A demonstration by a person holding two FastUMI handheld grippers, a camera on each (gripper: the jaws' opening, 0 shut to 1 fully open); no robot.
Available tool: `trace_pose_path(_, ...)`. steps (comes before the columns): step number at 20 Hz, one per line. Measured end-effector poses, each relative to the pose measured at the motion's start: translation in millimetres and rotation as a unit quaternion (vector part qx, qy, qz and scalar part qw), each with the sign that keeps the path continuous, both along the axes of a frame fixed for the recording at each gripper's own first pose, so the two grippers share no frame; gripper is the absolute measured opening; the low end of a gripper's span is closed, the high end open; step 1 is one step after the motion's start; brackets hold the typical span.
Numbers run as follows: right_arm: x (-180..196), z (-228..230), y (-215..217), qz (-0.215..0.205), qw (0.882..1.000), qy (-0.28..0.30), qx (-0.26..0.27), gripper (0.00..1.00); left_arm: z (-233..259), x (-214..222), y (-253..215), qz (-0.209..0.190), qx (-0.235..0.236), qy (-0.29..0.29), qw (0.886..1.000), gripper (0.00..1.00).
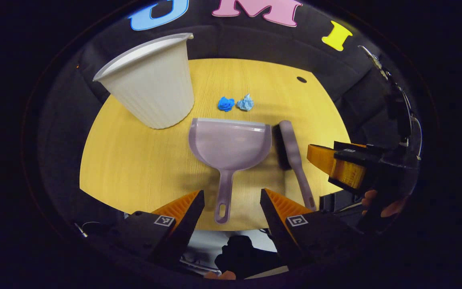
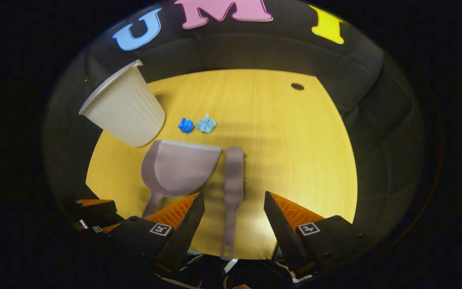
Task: Pick up the small broom and dustpan from the desktop, sweep the trash into the dustpan with the broom, and then empty the trash into the garbage bin.
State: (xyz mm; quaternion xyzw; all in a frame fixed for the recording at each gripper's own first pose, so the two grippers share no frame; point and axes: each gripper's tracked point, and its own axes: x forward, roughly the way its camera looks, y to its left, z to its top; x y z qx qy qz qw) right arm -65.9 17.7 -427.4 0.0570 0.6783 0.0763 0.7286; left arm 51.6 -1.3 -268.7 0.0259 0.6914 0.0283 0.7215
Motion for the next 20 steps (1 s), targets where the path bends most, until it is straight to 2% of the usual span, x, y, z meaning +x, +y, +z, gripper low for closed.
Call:
trace_pose_path(2,-5,-3,-1,0.017,0.999,0.034,-0.002,0.97,7,11,-3,-0.019,0.017,0.02,0.999,0.84)
trace_pose_path(7,-27,-13,-7,0.044,0.992,0.118,-0.021,0.97,-11,31,-20,-0.01,0.009,0.078,0.997,0.84)
trace_pose_path(9,-30,-17,-9,0.051,0.989,0.136,-0.032,0.97,-20,36,-16,-0.012,0.013,0.094,0.995,0.84)
trace_pose_path(14,-35,-24,-9,0.055,0.983,0.169,-0.048,0.97,-37,39,-18,0.012,0.012,0.141,0.99,0.84)
trace_pose_path(19,-37,-38,-10,0.043,0.979,0.19,-0.059,0.97,-61,49,-8,0.003,0.026,0.147,0.989,0.86)
trace_pose_path(20,-36,-41,-10,0.046,0.979,0.189,-0.061,0.91,-66,49,-8,-0.002,0.024,0.148,0.989,0.85)
